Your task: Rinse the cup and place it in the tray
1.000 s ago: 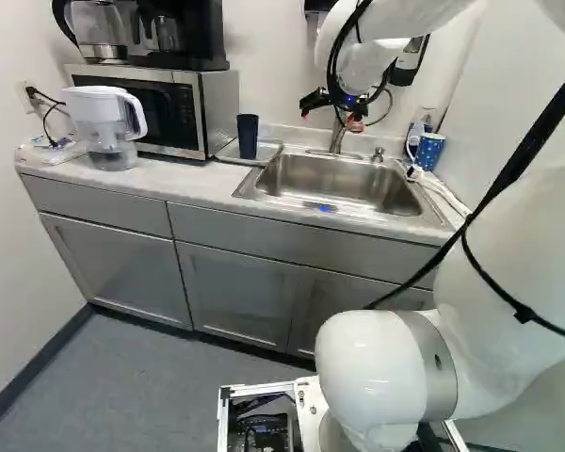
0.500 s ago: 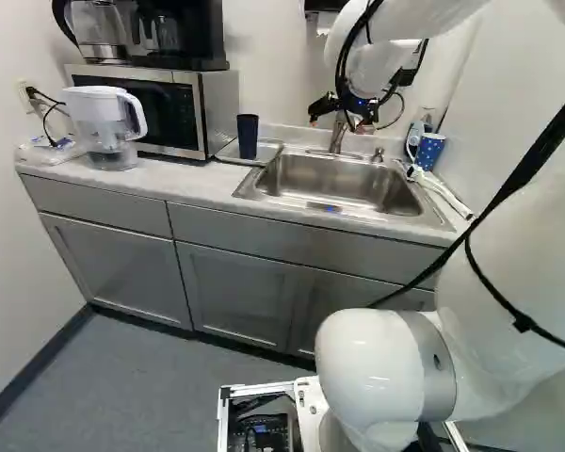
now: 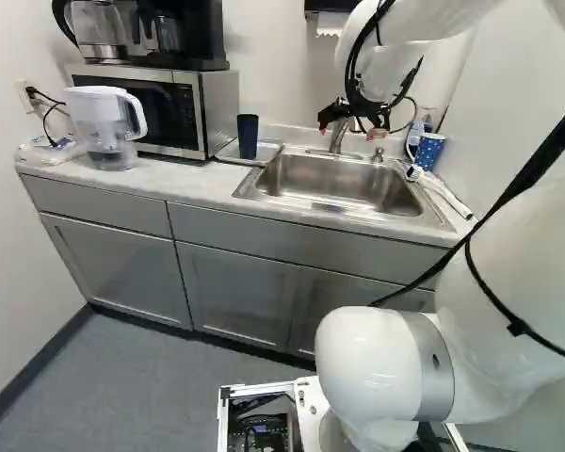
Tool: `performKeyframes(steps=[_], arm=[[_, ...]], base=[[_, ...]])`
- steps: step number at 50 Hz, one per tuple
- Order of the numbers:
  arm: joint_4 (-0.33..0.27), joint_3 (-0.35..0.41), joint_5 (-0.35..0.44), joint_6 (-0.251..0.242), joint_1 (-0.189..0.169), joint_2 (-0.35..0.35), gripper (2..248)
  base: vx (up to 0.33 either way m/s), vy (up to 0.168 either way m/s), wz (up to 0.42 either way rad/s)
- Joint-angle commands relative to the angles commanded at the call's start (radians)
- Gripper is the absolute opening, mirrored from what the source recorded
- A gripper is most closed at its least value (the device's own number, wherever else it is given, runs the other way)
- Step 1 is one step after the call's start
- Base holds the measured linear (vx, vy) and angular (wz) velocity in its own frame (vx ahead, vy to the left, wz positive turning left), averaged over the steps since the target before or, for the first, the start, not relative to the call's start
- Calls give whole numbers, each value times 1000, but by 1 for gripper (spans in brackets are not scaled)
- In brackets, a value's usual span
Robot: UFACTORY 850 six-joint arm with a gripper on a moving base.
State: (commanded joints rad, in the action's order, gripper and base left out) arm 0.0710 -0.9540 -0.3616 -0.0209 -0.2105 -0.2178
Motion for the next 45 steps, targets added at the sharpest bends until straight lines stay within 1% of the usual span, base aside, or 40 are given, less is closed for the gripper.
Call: performKeyframes(steps=[45], arm=[[0, 0, -7, 0, -2, 0, 247]], base=[[0, 0, 0]])
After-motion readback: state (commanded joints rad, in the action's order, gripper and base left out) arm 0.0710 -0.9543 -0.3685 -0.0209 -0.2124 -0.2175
